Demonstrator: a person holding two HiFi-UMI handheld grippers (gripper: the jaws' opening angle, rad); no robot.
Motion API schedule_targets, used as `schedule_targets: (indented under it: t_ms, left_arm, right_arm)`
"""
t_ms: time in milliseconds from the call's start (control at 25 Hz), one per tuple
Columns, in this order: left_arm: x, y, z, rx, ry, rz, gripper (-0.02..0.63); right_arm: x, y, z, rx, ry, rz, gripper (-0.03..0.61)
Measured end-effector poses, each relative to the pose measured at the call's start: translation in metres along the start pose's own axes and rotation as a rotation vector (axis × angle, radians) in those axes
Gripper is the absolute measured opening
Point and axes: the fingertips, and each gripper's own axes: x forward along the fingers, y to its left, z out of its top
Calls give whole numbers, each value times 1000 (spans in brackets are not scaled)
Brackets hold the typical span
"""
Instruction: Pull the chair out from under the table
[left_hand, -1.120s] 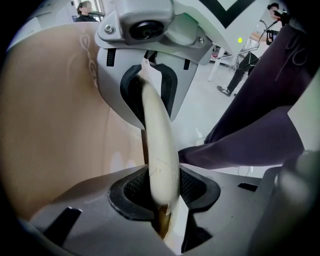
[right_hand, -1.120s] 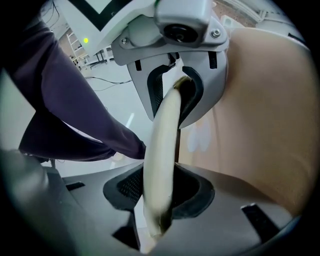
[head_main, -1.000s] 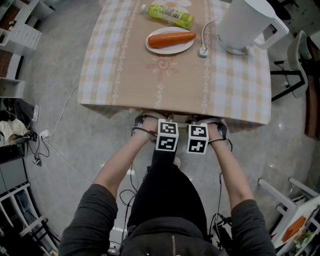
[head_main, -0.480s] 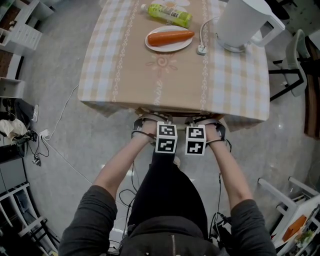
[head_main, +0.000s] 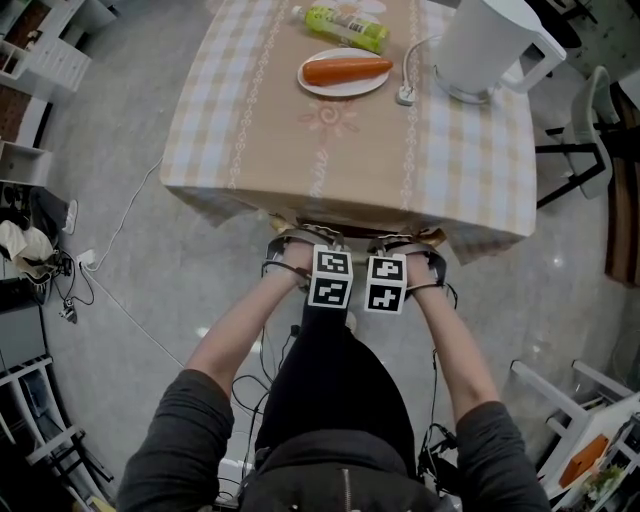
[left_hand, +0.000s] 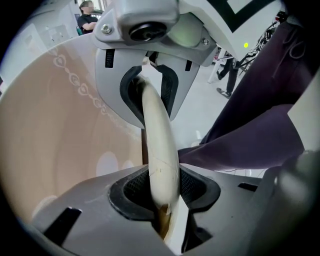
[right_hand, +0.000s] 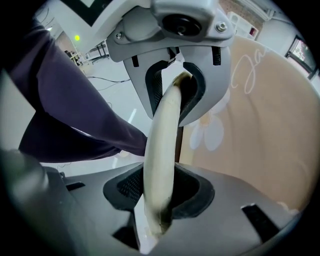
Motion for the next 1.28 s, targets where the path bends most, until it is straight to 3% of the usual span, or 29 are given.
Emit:
schedule_targets:
  t_ms: [1280]
  left_arm:
    - [1,-86,15,15,58,-7,141]
  right_arm:
    - [-1,87,19,20,0,-9,135]
